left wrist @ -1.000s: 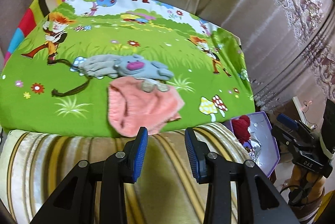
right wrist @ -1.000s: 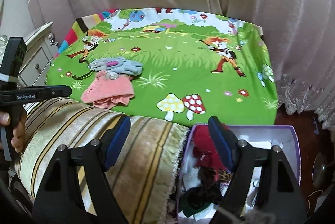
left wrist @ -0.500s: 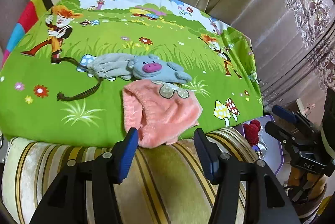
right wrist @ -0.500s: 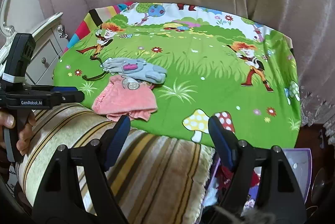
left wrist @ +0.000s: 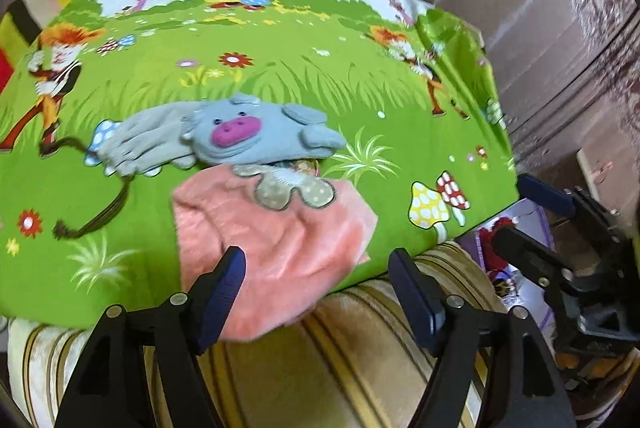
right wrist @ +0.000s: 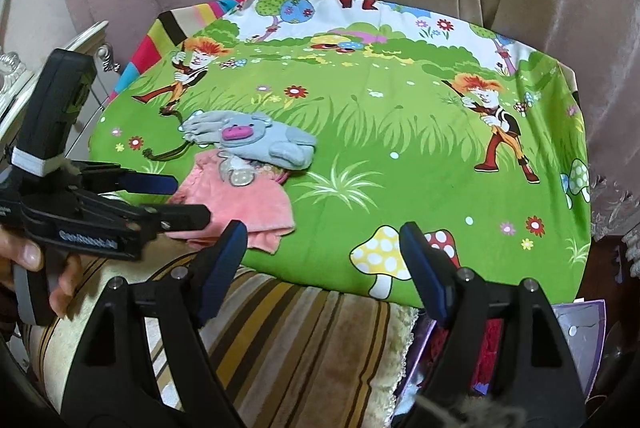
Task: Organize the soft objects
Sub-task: 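Grasp the pink fleece cloth with the left tool while the right tool grasps the blue pig plush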
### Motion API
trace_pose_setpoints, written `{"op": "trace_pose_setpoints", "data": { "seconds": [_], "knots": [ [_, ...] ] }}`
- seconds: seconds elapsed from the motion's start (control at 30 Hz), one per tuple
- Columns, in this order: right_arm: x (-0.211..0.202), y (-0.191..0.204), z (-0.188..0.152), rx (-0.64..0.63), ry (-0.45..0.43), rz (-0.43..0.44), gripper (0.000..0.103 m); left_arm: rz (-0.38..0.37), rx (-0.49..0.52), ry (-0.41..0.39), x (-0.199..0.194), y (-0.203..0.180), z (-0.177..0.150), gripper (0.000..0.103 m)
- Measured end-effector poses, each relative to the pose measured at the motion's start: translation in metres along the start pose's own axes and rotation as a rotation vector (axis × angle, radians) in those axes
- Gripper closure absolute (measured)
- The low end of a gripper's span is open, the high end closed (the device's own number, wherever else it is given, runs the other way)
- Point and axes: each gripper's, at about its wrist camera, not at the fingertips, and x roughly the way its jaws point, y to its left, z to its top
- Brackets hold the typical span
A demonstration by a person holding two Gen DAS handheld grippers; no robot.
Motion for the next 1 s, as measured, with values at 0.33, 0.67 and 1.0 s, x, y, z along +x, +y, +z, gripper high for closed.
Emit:
{"op": "trace_pose_setpoints", "data": {
  "seconds": [0.33, 0.67, 1.0],
  "knots": [
    [0.014, -0.018, 0.000, 0.057, 0.014, -0.006, 0.022, 0.122, 0.026, 0.106, 0.046, -0.005, 0.014, 0.059],
    [0.033, -0.011, 0.013, 0.041, 0.030, 0.003, 0.020, 0.028, -0.060, 0.057, 0.019, 0.023, 0.005, 0.091],
    [0.073, 0.029, 0.039, -0.108, 0.076, 0.045, 0.019, 0.049, -0.158, -0.057, -0.026, 0.069, -0.012, 0.092]
  ]
}}
